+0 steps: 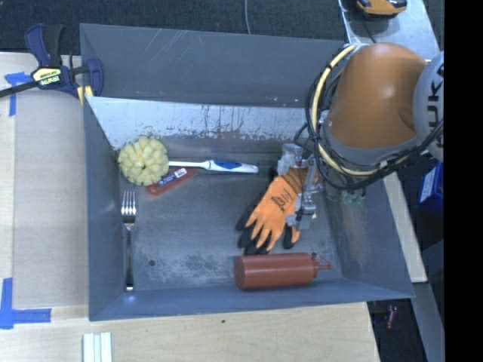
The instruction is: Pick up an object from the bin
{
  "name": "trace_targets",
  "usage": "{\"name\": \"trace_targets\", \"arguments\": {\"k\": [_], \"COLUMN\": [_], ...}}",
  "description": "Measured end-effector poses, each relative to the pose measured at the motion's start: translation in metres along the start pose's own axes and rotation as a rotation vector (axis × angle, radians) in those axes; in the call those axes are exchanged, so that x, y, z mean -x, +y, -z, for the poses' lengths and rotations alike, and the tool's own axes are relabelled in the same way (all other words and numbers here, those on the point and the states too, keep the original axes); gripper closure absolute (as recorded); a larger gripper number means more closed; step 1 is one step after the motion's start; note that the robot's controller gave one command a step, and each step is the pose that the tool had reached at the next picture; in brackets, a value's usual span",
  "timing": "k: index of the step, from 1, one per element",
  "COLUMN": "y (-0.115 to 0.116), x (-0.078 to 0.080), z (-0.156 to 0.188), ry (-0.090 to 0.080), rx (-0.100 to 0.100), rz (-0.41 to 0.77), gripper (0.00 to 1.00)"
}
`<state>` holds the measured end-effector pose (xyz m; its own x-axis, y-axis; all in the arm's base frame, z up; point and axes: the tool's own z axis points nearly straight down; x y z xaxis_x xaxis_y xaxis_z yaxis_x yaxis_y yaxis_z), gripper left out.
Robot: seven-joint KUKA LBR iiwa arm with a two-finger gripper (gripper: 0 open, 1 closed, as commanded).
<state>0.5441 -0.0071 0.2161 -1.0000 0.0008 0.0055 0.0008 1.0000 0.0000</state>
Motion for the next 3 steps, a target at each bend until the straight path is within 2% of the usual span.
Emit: {"name": "trace_targets", "arguments": {"k": [1, 2, 3], "y": [0.000, 0.032, 0.034], "x": [0.002, 0.003, -0.005], "z": [0.005, -0.028, -0.066], "ry": [-0.009, -0.012, -0.006], "rx": [0.000, -0.002, -0.001], "rz": [0.000, 0.182, 0.262], "gripper": [0.00, 0.00, 0.00]}}
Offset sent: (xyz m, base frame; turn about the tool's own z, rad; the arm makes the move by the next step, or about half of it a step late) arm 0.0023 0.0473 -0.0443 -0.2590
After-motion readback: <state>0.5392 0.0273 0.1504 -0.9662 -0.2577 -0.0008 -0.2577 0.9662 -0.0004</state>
